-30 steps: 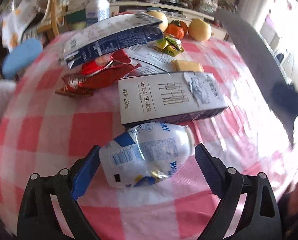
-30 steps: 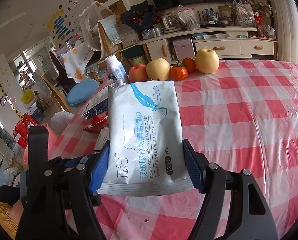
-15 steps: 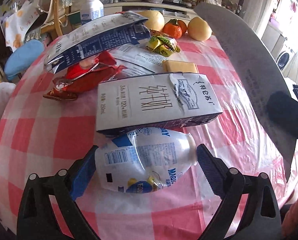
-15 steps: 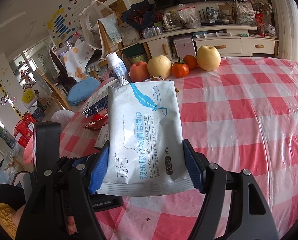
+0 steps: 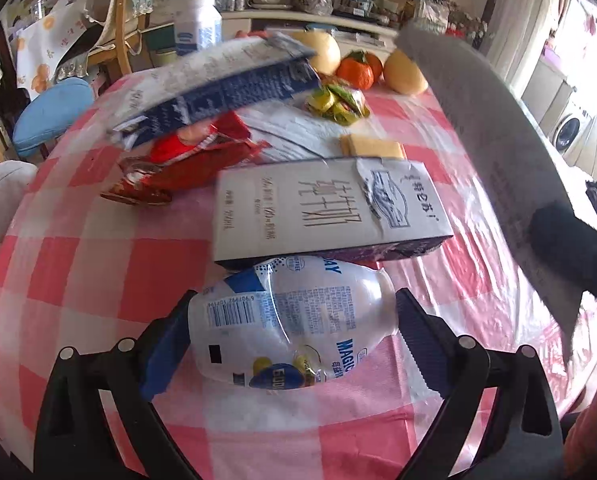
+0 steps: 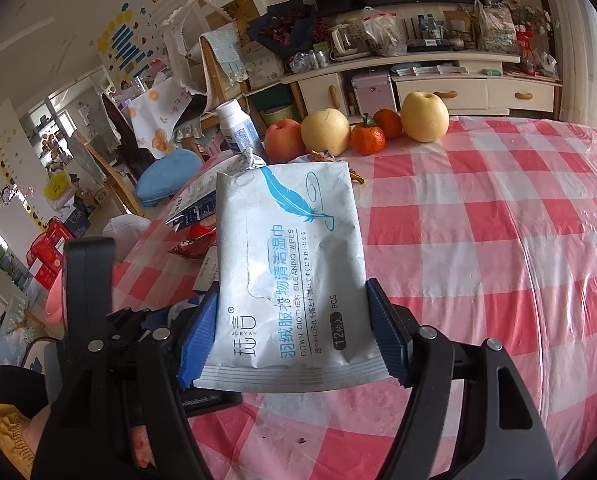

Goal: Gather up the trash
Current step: 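Carry both items over the pink basin and open both tools to drop them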

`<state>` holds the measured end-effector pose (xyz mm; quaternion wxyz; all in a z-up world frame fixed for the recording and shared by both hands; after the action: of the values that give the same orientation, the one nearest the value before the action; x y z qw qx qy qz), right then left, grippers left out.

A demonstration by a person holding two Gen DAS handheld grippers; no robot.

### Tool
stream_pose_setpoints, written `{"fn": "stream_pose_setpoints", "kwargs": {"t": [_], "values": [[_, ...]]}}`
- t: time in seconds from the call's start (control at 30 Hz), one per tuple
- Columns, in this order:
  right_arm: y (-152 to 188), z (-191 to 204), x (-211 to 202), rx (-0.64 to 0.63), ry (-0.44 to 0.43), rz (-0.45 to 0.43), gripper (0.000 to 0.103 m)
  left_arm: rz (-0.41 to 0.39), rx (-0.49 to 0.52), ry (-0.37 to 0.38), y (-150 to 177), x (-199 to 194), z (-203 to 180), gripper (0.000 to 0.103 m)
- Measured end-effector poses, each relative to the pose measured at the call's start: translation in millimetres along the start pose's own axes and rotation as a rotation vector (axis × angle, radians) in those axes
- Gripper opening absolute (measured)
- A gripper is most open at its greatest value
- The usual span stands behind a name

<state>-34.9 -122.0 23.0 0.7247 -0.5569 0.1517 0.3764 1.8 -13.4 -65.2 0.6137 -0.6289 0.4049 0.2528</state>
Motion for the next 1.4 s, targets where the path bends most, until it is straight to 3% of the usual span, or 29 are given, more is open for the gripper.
{"fn": "stream_pose_setpoints", "kwargs": {"t": [0.2, 0.4, 0.53, 0.77, 0.9, 1.03, 1.13, 1.17, 1.3, 1.4], "values": [[-4.4, 15.6, -1.4, -0.013, -0.011, -0.002, 0.071, -0.075, -0.067, -0.008, -10.5, -35.0, 36.2, 0.094], [-3.9, 54.2, 6.9, -0.038, -0.044, 0.025, 0.071, -0.138, -0.212, -0.045, -14.6, -75.7, 106.6, 0.094], [-5.7, 104.9, 17.1, -0.093, -0.097, 0.046, 0.071, -0.182, -0.325, -0.088, -23.3, -108.2, 164.3, 0.094], [-11.0, 224.0, 45.4, -0.226, -0.233, 0.093, 0.071, -0.248, -0.543, -0.234, -19.1, -168.1, 303.3, 0.095], [-15.1, 301.5, 67.9, -0.326, -0.299, 0.112, 0.071, -0.25, -0.66, -0.281, -8.9, -178.9, 367.5, 0.095], [-14.7, 364.7, 94.6, -0.388, -0.351, 0.136, 0.071, -0.243, -0.788, -0.259, 4.4, -176.2, 416.2, 0.095], [-10.4, 397.7, 115.5, -0.454, -0.344, 0.141, 0.072, -0.225, -0.86, -0.292, 15.7, -171.4, 454.5, 0.095], [-8.4, 405.3, 122.4, -0.468, -0.34, 0.15, 0.072, -0.222, -0.883, -0.298, 19.2, -170.0, 463.8, 0.095], [5.1, 426.6, 157.9, -0.495, -0.311, 0.19, 0.089, -0.221, -1.001, -0.313, 39.8, -165.6, 503.3, 0.095], [10.9, 425.0, 170.0, -0.453, -0.309, 0.196, 0.091, -0.207, -1.014, -0.289, 43.9, -154.9, 513.2, 0.095]]}}
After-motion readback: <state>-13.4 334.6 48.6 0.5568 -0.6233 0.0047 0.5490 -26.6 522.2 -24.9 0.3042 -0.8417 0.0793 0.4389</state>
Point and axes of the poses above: each gripper's, at about its wrist camera, not at the fingertips, and x roughly the way its jaws point, z to its left, y to its underside, the point moved 10 cm from there along x, roughly the way its jaws point
